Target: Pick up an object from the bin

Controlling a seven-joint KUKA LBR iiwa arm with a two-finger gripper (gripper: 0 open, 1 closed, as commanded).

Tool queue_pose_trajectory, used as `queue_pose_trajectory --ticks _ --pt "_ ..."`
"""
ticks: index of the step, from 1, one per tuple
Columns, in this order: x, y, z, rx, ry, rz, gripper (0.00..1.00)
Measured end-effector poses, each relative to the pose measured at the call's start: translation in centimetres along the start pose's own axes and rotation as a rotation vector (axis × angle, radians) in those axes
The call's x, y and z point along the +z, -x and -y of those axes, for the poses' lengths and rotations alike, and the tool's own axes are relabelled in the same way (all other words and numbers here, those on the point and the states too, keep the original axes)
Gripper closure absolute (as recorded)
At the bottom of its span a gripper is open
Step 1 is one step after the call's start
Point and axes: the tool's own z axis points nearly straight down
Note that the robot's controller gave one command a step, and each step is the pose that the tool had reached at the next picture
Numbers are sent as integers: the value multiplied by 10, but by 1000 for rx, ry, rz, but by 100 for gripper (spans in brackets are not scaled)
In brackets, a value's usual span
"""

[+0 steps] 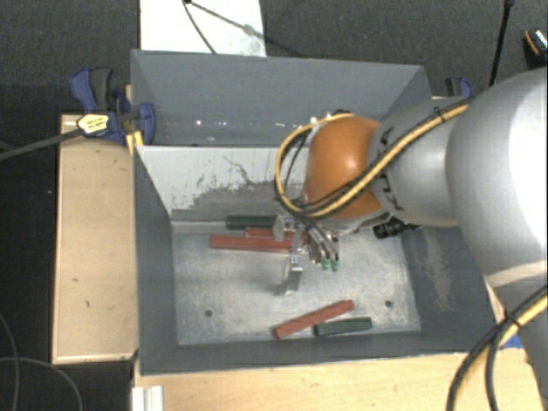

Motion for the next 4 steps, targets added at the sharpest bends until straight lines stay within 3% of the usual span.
queue_pose_trajectory --ticks 1,2,3,4 --pt "0 11 60 -79 -1 5 0" --pt "0 16 117 23 0 7 0" --pt "-1 25 44 -18 6 7 0" --pt "-1 25 49 -9 3 6 100"
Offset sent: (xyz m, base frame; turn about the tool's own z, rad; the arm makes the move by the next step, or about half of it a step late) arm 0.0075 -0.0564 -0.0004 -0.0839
